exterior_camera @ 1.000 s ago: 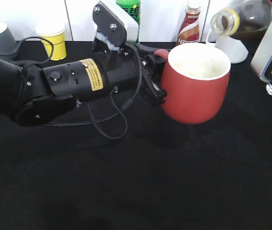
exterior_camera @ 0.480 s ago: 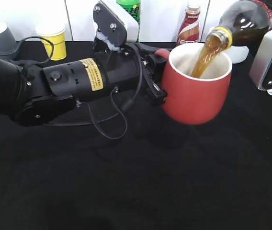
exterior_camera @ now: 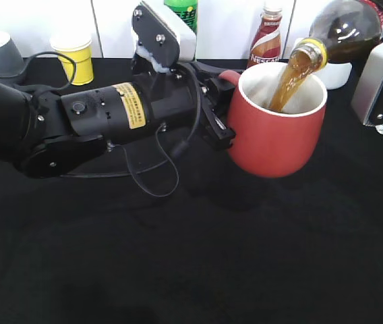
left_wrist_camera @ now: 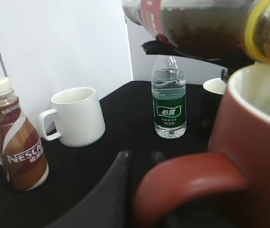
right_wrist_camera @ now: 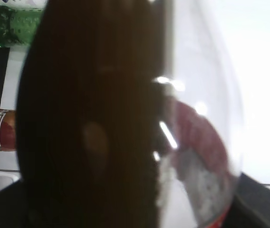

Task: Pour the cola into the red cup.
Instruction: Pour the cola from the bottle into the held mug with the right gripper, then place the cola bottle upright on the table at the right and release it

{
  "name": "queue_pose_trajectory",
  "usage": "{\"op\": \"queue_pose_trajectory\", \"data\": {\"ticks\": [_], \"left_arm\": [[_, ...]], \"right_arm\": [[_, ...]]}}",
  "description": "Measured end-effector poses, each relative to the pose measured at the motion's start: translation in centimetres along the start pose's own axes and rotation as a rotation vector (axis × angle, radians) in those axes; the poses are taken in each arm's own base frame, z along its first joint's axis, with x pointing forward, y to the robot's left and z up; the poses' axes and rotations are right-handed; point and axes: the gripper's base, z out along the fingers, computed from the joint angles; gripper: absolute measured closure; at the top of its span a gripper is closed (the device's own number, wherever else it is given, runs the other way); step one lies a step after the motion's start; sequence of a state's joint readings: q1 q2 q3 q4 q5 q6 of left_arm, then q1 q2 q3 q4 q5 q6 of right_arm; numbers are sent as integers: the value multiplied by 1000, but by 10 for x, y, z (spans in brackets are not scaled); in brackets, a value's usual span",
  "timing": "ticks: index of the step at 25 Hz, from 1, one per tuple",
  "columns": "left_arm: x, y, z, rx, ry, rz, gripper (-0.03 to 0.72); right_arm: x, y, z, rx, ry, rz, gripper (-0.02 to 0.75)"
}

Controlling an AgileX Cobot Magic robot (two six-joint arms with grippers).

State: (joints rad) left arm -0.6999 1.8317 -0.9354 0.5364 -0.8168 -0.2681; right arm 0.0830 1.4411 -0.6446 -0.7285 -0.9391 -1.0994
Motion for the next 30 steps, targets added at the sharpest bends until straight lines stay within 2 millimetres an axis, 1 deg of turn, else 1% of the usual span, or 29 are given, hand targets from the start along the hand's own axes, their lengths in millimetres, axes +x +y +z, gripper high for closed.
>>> {"op": "queue_pose_trajectory", "data": {"ticks": [5, 6, 8, 11, 13, 15, 17, 19, 20, 21, 22, 23, 25, 27, 28, 30], "left_arm": [[0, 0, 0, 0, 2, 2, 606], [0, 0, 0, 0, 4, 2, 606], [1, 0, 0, -2, 7, 1, 606], [-2, 0, 0, -3, -18, -5, 606], [-3, 1, 0, -10, -36, -16, 606], [-4, 6, -2, -26, -44, -20, 606], [-2, 22, -9, -73, -42, -23, 606], [5, 45, -28, -149, -19, -37, 606], [8, 57, -40, -193, -7, -44, 606], [14, 67, -51, -232, 4, -54, 606], [18, 80, -63, -273, 0, -62, 606], [23, 90, -74, -315, 3, -73, 606], [32, 113, -96, -406, 29, -61, 606], [34, 134, -115, -502, 31, -31, 606], [37, 144, -122, -554, 20, -34, 606], [53, 160, -134, -652, 34, -37, 606]], "right_arm": [[0, 0, 0, 1, 0, 1, 255], [0, 0, 0, 2, -1, 39, 255], [-2, 0, 0, -2, -18, 160, 255], [-8, -2, 0, 6, -90, 342, 255], [-8, -3, 0, 2, -96, 465, 255], [-8, -3, 0, -7, -97, 656, 255], [-7, -1, 0, -36, -78, 982, 255], [-4, 5, 0, -81, 3, 1395, 255], [-3, 6, 0, -87, 30, 1566, 255], [-3, 6, 0, -87, 38, 1696, 255], [-3, 6, 0, -87, 41, 1760, 255], [-3, 6, 0, -87, 43, 1785, 255], [-3, 6, 0, -87, 43, 1794, 255], [-3, 6, 0, -86, 42, 1797, 255], [-3, 6, 0, -86, 42, 1797, 255], [-3, 6, 0, -85, 44, 1797, 255]]}}
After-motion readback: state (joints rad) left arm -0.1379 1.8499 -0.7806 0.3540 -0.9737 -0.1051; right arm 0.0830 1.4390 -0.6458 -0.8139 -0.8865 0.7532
